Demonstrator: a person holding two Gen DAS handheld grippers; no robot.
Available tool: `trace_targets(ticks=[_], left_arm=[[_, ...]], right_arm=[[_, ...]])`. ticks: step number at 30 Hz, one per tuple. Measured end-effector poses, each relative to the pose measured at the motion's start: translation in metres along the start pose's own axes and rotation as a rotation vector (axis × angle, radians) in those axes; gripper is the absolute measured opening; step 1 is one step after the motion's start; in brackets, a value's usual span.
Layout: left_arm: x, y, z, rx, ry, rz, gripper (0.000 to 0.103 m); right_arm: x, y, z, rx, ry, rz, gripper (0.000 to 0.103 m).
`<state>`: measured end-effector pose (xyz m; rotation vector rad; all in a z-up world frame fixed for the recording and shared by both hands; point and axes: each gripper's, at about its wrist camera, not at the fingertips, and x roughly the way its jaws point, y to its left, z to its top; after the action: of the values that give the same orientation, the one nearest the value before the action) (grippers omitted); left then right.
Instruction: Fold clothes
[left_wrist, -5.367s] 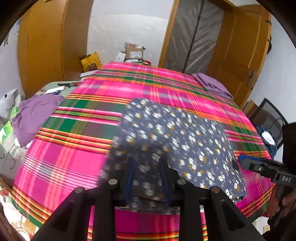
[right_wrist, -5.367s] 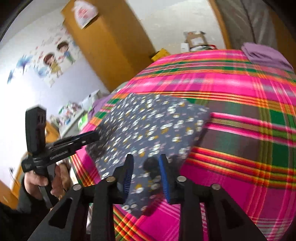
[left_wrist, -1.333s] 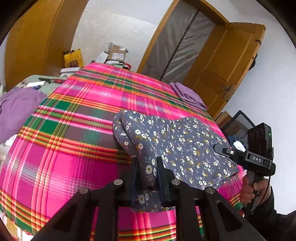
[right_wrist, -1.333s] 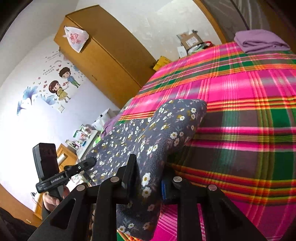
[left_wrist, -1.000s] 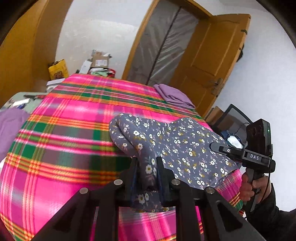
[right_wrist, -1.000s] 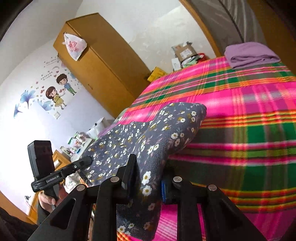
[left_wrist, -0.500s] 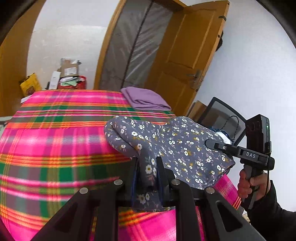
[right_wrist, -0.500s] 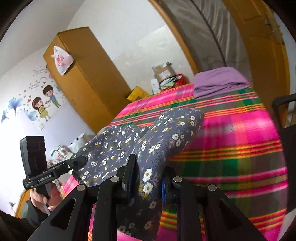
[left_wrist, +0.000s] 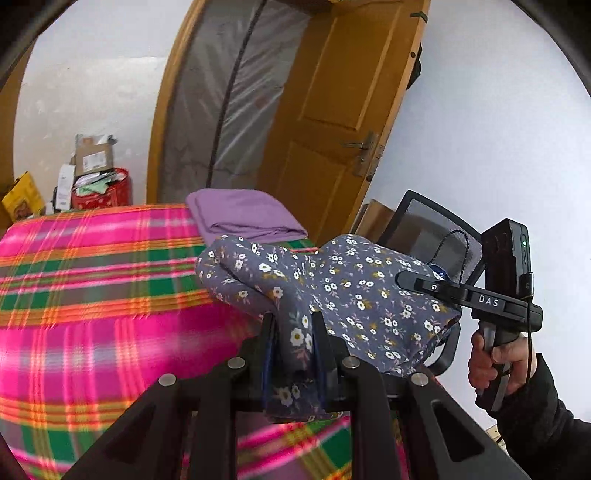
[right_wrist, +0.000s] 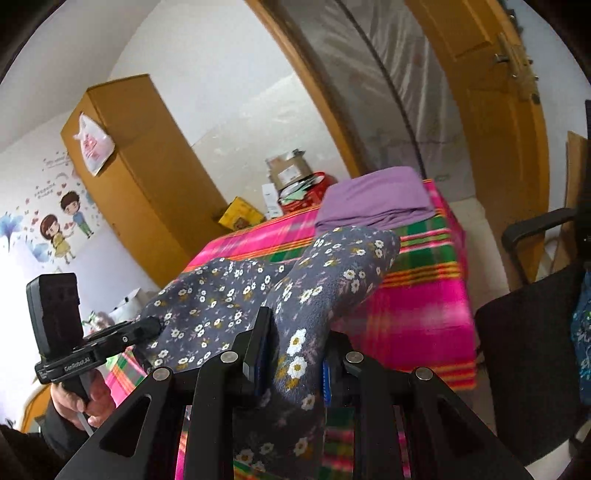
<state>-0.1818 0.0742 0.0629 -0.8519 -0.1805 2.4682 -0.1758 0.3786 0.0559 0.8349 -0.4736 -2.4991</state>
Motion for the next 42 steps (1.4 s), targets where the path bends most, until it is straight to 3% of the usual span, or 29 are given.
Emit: trace_targets(ticks=[6, 15, 19, 23, 26, 28, 32, 38, 42], left_arm=[[0.047, 0.001, 0.011, -0.006, 0.021, -0.017, 0.018], [0.093, 0.004, -0.023, -0.035, 0.156, -0.017, 0.019], [0.093, 0.014, -0.036, -0.081, 0.212, -0.025, 0.021], [0.077, 0.024, -0.044, -0.122, 0.22, -0.044, 0.02], [0.056, 0.022, -0.04, -0.112, 0.169, -0.026, 0.02], [0.046, 0.016, -0.032, -0.104, 0.13, -0.026, 0.02], [0.054, 0.003, -0.022, -0.061, 0.115, -0.031, 0.02], [0.092, 0.019, -0.036, -0.108, 0.209, -0.006, 0.014], [0.092, 0.022, -0.04, -0.114, 0.202, -0.015, 0.013]], right_arm=[[0.01, -0.041, 0.01, 0.021, 0.0, -0.025, 0.023], [0.026, -0.098, -0.02, 0.135, 0.075, -0.029, 0.024], [0.024, -0.107, -0.03, 0.17, 0.098, -0.084, 0.037], [-0.002, -0.089, -0.032, 0.113, 0.021, -0.194, 0.038], [-0.018, -0.067, -0.034, 0.039, -0.026, -0.227, 0.036], [-0.022, -0.048, -0.037, -0.026, -0.024, -0.225, 0.032], [-0.002, -0.028, -0.049, -0.125, 0.073, -0.268, 0.016], [0.003, -0.036, -0.059, -0.102, 0.11, -0.299, 0.014], [0.002, -0.035, -0.057, -0.098, 0.115, -0.309, 0.013]])
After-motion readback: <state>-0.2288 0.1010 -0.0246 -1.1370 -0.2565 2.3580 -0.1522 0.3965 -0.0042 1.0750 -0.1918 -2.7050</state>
